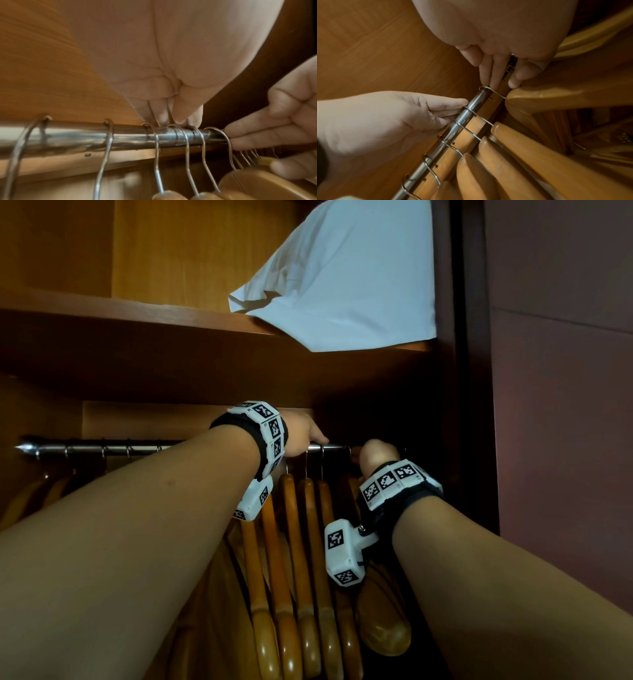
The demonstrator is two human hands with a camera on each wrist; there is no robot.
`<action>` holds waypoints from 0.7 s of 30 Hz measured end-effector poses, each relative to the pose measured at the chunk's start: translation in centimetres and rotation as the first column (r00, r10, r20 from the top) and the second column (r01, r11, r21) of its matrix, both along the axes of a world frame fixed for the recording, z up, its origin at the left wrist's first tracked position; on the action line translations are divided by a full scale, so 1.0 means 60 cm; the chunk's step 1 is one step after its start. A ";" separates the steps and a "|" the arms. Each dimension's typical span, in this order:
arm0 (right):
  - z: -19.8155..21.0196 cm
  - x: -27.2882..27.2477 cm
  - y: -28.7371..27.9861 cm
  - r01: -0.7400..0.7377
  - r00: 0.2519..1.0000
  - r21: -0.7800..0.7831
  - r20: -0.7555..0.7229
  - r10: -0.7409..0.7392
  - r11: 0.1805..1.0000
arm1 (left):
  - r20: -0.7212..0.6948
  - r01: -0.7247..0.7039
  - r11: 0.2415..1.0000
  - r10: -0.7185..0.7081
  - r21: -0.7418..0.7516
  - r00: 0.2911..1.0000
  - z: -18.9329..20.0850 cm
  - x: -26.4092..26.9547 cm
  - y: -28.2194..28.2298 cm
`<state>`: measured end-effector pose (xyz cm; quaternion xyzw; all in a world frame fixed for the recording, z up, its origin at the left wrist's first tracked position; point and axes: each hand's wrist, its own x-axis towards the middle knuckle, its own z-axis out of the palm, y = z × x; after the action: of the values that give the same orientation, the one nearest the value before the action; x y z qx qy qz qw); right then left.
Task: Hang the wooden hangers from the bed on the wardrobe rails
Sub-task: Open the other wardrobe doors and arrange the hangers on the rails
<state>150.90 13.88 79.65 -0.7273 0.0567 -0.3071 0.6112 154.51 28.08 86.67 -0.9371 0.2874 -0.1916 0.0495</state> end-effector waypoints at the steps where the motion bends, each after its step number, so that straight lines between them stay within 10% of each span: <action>1: 0.001 0.001 0.001 -0.021 1.000 0.043 -0.018 0.022 0.999 | -0.022 -0.005 1.000 0.004 -0.007 1.000 0.001 0.000 -0.001; 21: -0.002 0.009 0.000 -0.141 0.990 0.127 -0.007 0.143 0.982 | -0.009 0.070 0.997 -0.070 -0.031 0.997 -0.023 0.021 -0.017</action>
<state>151.43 13.88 79.51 -0.6919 0.0289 -0.2524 0.6758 155.79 27.03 85.27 -0.9281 0.3173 -0.1927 0.0270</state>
